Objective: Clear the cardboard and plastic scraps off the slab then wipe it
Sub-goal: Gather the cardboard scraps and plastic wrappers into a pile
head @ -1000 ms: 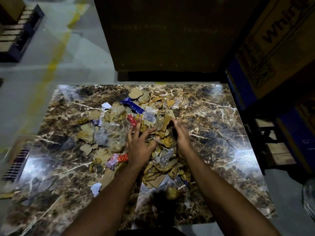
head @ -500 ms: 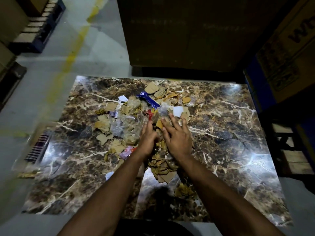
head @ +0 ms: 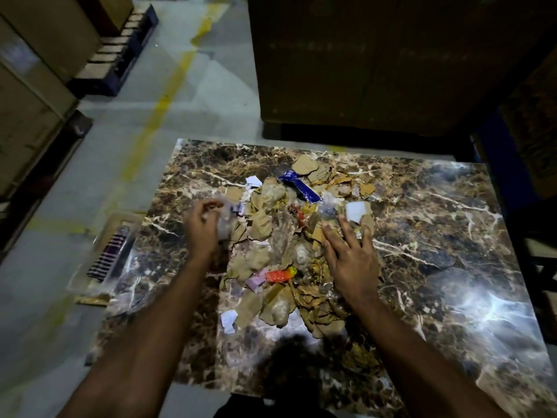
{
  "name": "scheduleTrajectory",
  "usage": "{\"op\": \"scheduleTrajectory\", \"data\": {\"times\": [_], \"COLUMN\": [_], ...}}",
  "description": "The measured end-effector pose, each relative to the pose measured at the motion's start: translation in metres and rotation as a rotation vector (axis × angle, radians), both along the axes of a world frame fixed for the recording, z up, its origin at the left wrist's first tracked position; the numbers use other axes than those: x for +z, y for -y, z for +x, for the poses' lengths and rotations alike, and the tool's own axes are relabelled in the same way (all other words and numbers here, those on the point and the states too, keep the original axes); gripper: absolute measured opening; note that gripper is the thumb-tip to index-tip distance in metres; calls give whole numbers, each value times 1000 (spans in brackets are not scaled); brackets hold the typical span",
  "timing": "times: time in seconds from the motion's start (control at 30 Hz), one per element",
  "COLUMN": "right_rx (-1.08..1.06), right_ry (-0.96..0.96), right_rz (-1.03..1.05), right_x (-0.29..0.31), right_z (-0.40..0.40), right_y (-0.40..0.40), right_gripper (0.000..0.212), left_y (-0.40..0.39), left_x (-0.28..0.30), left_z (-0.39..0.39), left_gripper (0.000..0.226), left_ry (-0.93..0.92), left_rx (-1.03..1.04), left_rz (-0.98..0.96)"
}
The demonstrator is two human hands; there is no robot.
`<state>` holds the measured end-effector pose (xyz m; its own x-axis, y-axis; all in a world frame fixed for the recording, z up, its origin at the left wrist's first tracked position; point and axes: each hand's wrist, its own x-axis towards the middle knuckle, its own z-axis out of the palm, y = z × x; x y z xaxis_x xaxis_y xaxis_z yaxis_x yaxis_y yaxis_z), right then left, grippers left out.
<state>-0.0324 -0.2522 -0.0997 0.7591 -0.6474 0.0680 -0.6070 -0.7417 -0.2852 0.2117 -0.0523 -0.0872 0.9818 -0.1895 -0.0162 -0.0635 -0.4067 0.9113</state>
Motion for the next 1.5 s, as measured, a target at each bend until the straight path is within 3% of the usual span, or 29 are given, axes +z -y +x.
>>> {"op": "scheduleTrajectory", "data": {"times": [0.07,0.13,0.3,0.37,0.43,0.53,0.57,0.67,0.8,1.03,1.2,1.33,1.5], "right_rx": [5,-8,-24,-18,-21,-28,-24,-16,-26,-51,-39,-29,-23], "right_ry": [14,13,59,65,56,22,12,-25,-18,6,-4,20,30], "right_rz": [-15,-25,-55,-49,-53,-55,-54,-41,-9,92,126,134,119], "right_x": [0,-3,-6,-6,-6,-6,-6,-6,-2,14,21,19,14], "right_z": [-3,-1,3,3,3,3,3,2,2,-1,-2,-5,-7], "right_y": [0,0,-1,-2,-2,-2,-1,1,2,0,3,2,3], "right_gripper": [49,49,47,46,46,46,47,51,52,52,56,50,44], "left_y": [-20,-25,11,24,35,47,49,49,34,0,-61,-102,-53], "left_x": [-19,-31,-48,-51,-54,-55,-54,-52,-39,-25,-20,-42,-50], "left_z": [41,63,39,13,-14,-46,-51,-53,-50,-38,-80,-155,-192], "left_gripper": [21,34,33,49,63,38,40,48,39,38,68,85,89], "left_ry": [-9,-50,-22,11,14,21,39,-5,-212,-302,-145,37,-12], "left_rx": [15,-109,-402,-503,-571,-665,-679,-627,-467,-369,-229,-252,-140], "left_rz": [136,198,401,472,469,358,326,192,-79,-190,36,450,503]}}
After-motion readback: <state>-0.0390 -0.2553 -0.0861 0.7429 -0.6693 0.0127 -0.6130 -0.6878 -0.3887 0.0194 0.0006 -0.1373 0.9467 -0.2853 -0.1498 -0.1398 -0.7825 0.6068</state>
